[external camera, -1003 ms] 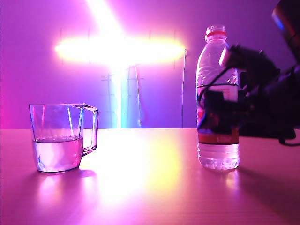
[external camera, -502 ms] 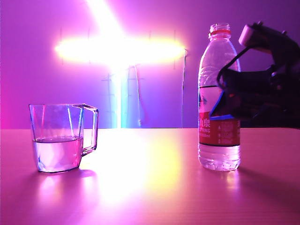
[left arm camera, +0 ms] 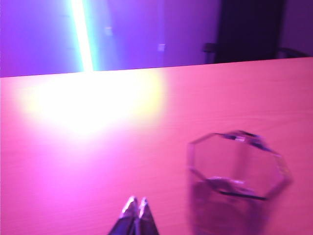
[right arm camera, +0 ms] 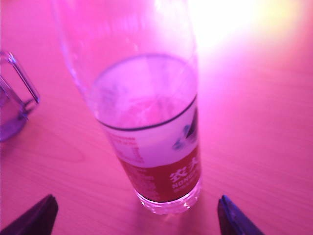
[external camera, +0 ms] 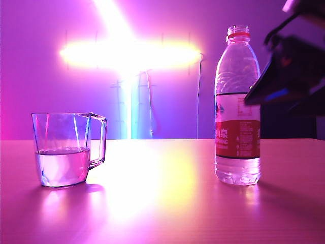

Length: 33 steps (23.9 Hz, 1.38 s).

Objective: Pick up the mineral water bottle on the table and pour water into the mug until it's half full.

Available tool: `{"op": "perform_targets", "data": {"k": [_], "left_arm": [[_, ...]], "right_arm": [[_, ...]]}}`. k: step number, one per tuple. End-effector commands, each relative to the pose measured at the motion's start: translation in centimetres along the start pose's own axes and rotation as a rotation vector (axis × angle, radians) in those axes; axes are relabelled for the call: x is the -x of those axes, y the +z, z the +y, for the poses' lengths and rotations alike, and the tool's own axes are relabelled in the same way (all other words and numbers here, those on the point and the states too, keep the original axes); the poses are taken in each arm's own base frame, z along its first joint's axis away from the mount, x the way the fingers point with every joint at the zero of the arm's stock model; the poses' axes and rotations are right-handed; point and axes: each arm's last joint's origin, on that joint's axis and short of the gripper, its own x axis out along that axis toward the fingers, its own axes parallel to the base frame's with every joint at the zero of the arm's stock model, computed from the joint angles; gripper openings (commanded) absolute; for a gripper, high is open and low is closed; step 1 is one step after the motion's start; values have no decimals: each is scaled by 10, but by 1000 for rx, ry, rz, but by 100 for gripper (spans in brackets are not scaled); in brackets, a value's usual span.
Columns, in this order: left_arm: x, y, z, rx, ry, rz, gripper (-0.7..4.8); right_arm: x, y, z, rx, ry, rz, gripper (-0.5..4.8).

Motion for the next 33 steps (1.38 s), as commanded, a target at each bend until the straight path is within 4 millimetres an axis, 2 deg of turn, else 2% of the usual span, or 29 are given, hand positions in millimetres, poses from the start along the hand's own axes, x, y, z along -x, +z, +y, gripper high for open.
{"op": "perform_targets", "data": {"k": [1, 2, 6, 7, 9, 13, 20, 33], "left_arm": [[0, 2, 8, 5, 85, -8, -2], [0, 2, 11, 6, 116, -8, -2], [1, 2, 19, 8, 198, -8, -2], [2, 2, 24, 9, 245, -8, -2], [3, 2, 30, 10, 309, -8, -2], [5, 2, 34, 11, 354, -7, -2], [5, 2, 34, 11, 353, -7, -2], [5, 2, 34, 11, 351, -7, -2]], "right_arm": [[18, 5, -2, -9, 8, -38, 370], [25, 6, -2, -12, 13, -64, 301], [42, 9, -4, -20, 24, -125, 117], [50, 9, -5, -24, 30, -154, 54], [61, 8, -7, -29, 25, -188, -8], [70, 6, -11, -42, -48, -232, -8], [81, 9, -13, -54, -70, -325, -8], [82, 10, -13, -59, -77, -340, -8]]}}
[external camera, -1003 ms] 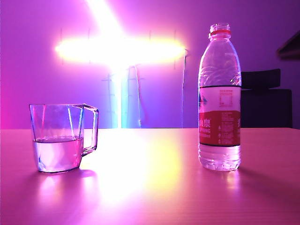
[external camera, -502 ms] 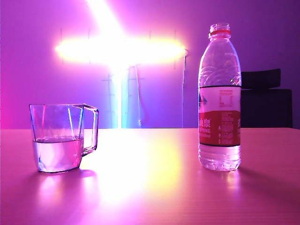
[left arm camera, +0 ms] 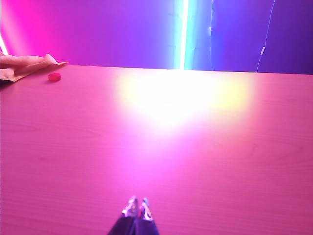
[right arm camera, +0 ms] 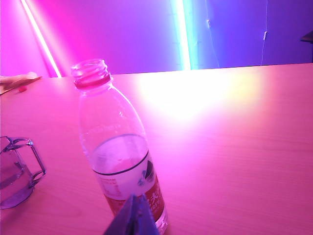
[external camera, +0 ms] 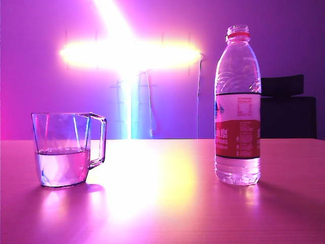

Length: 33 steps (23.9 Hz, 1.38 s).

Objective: Pick up the mineral water bottle on the table and pour water into the mug until it's half full.

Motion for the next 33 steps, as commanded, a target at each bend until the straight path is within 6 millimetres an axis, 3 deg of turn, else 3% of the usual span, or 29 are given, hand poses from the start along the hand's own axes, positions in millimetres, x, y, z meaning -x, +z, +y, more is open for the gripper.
{"op": "perform_targets", "data": {"k": [1, 22, 29, 33], "left_arm": [[0, 2, 0, 3, -3, -11, -2], [0, 0, 0, 2, -6, 11, -2], [0, 0, -4, 3, -142, 10, -2], [0, 0, -4, 3, -132, 10, -2]], "right_arm": [[1, 4, 1, -7, 4, -35, -8], [1, 4, 1, -7, 4, -34, -8], [1, 4, 1, -7, 4, -34, -8], [1, 4, 1, -7, 4, -34, -8]]}}
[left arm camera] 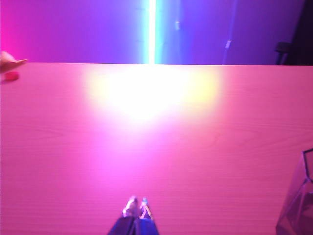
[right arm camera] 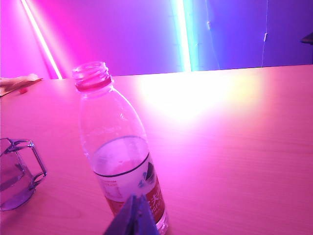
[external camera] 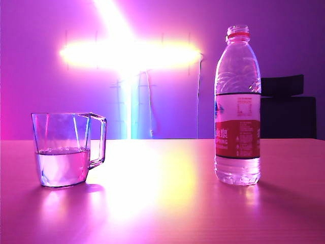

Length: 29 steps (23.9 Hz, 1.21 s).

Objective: Pick up the mineral water bottle on the table and pour water into the mug until it's half full.

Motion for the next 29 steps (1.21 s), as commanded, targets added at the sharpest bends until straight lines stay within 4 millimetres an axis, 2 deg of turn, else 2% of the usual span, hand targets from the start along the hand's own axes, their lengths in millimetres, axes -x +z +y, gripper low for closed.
{"op": "perform_targets", "data": {"k": [1, 13, 29], "left_arm": [[0, 2, 0, 2, 2, -9, -2], [0, 7, 0, -1, 1, -63, -2], [0, 6, 0, 0, 0, -46, -2]], "right_arm": [[1, 4, 0, -6, 3, -28, -8], [1, 4, 0, -6, 3, -28, -8], [1, 4, 0, -6, 3, -28, -8]]}}
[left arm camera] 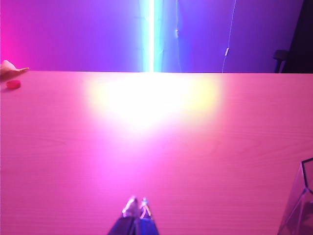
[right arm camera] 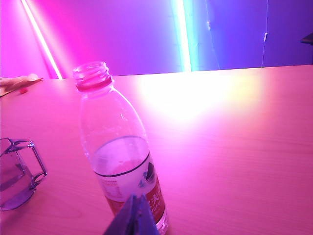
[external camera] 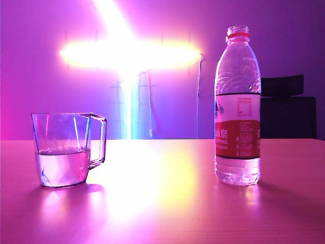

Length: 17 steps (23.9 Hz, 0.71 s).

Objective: Pick up the mineral water bottle on the table and pour water into the mug until it's half full.

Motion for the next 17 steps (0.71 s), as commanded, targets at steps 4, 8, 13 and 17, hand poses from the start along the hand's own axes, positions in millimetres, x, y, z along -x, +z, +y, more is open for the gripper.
{"op": "perform_targets", "data": {"k": [4, 8, 13, 17], "left_arm": [[0, 3, 0, 2, -2, -18, -2], [0, 3, 0, 2, -3, -16, -2], [0, 3, 0, 2, -2, -16, -2], [0, 3, 0, 2, -2, -16, -2]], "right_arm": [[1, 4, 0, -6, 2, -28, -8], [1, 4, 0, -6, 2, -28, -8], [1, 3, 0, -6, 2, -27, -8], [1, 1, 0, -1, -1, -8, -8]]}}
